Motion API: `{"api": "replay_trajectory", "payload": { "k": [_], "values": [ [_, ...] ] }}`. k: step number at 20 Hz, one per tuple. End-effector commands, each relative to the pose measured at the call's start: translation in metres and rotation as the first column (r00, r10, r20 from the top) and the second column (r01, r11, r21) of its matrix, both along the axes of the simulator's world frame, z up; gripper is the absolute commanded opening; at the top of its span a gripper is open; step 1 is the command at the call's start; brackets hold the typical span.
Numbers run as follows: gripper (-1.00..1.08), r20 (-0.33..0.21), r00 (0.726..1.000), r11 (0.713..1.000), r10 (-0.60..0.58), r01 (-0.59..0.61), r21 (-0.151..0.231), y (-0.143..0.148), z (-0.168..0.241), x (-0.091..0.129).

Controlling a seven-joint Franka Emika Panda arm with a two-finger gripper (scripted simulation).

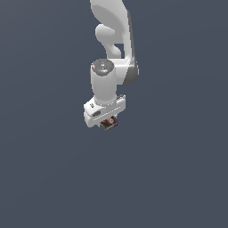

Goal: Pick up the object and move it to a goal position.

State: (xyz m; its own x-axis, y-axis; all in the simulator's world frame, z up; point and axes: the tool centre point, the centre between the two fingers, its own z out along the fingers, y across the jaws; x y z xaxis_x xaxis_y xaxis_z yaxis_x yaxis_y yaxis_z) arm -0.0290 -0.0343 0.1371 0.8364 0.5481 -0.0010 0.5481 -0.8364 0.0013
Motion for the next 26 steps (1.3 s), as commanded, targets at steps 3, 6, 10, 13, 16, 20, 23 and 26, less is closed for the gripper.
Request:
{"api": "replay_trajectory", "payload": {
  "k": [3, 6, 10, 13, 16, 20, 23, 26],
  "values": [
    [-1.00, 0.000, 1.000, 1.000, 0.000, 0.000, -0.001, 0.013, 0.037, -0.018],
    [-1.00, 0.000, 1.000, 1.000, 0.000, 0.000, -0.001, 0.022, 0.063, -0.030],
    [-1.00, 0.000, 1.000, 1.000, 0.001, -0.001, 0.000, 0.034, 0.095, -0.045],
    [-1.00, 0.000, 1.000, 1.000, 0.001, -0.001, 0.000, 0.041, 0.115, -0.054],
    [-1.00, 0.000, 1.000, 1.000, 0.001, -0.001, 0.000, 0.047, 0.132, -0.061],
    [-1.00, 0.000, 1.000, 1.000, 0.001, -0.001, 0.001, 0.053, 0.149, -0.068],
    [-1.00, 0.000, 1.000, 1.000, 0.001, -0.001, 0.001, 0.055, 0.156, -0.070],
    [-1.00, 0.000, 1.000, 1.000, 0.001, -0.001, 0.002, 0.056, 0.159, -0.071]
  ]
}}
